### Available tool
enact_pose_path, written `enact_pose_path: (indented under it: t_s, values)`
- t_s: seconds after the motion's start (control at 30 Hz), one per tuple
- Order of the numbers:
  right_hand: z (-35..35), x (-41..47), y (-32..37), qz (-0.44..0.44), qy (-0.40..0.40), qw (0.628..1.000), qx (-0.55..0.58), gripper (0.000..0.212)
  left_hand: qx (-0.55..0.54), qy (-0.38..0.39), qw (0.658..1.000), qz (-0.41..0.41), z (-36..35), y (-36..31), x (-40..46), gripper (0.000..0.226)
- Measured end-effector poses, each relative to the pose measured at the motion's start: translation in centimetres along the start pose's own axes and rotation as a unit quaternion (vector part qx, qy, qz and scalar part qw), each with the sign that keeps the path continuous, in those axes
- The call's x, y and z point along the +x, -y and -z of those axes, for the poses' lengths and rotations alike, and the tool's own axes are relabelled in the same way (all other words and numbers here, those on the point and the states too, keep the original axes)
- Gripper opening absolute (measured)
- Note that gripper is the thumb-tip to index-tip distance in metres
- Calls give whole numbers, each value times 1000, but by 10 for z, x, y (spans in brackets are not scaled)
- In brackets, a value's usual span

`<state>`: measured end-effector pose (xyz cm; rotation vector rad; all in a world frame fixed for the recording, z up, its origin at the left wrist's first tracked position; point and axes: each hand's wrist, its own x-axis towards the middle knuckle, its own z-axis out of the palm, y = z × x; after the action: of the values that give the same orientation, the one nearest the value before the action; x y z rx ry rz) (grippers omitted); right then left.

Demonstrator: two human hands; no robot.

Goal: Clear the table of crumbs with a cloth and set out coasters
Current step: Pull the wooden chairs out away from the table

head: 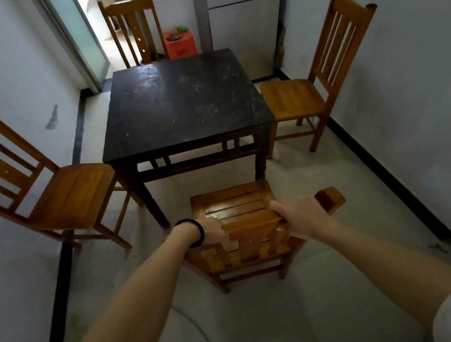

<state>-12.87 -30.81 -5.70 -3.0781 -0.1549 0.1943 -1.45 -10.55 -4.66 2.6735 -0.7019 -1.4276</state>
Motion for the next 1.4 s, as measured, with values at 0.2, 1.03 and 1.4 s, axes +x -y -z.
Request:
enact_pose_path:
  t_s: [0.2, 1.03, 1.4]
  values:
    - [1, 13, 17, 37, -47, 998, 29, 23, -13, -37, 999, 26, 7, 26, -3, 42]
    - [11, 132, 35, -6, -118, 993, -8, 27, -56, -137, 989, -9, 79, 99, 45, 23]
    - [-16, 123, -6, -111, -182, 976, -29, 38, 125, -441, 884, -95, 49, 68, 63, 39]
